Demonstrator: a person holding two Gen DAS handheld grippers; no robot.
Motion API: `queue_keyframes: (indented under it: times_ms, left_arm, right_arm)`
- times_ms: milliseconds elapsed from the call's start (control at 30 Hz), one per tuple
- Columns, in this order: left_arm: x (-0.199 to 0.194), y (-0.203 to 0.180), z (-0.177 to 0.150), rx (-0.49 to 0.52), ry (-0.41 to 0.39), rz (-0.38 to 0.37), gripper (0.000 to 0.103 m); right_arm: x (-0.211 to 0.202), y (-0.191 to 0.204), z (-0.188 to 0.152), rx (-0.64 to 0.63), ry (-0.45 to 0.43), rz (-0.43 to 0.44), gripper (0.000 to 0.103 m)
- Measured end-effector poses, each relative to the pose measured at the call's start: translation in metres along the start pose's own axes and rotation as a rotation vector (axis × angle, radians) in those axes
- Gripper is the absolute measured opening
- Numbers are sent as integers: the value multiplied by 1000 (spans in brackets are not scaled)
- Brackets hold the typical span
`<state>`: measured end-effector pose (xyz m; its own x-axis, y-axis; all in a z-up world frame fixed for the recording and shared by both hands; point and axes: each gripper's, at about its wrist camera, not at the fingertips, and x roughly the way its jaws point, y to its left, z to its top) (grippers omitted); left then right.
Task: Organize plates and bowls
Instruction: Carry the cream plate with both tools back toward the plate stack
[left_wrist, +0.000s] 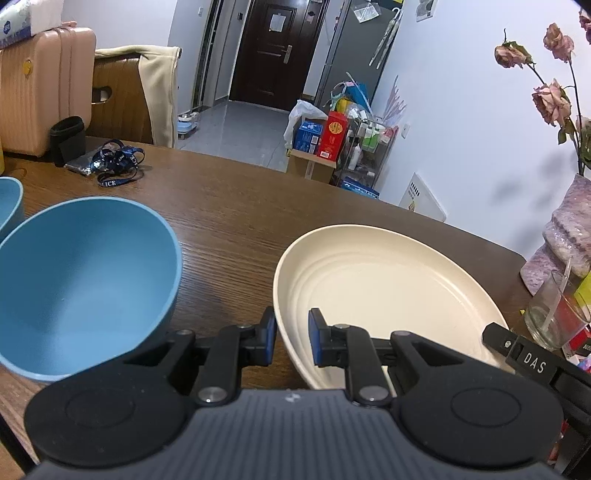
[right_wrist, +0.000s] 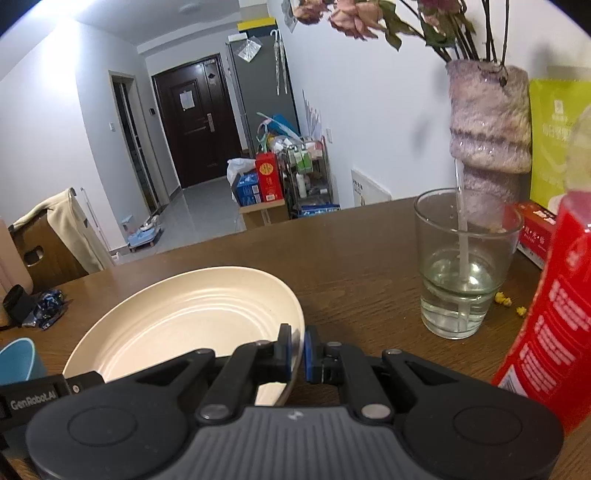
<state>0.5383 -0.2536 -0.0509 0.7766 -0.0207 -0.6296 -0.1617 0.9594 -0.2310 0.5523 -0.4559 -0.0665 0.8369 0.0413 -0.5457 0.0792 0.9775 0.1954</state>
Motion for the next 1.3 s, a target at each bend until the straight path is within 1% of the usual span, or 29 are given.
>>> queue_keyframes:
  times_ms: [367, 667, 967, 1167, 1300]
  left_arm:
    - [-18, 8, -6, 14, -23, -20, 18]
    - [-38, 16, -13, 19, -59, -30, 19]
    - [-63, 22, -22, 30, -86, -46, 18]
    - [-78, 30, -26, 25, -73, -64, 18]
    - [-94, 36, -32, 31, -79, -73, 18]
  right_arm:
    - [-25, 0, -7, 2, -39, -1, 7]
    - [-46, 5, -15, 4, -66, 3, 7]
    - [-79, 11, -26, 5, -109, 0, 7]
    - [-99, 13, -35, 14, -119, -4, 7]
    - [-115, 13, -44, 15, -123, -6, 7]
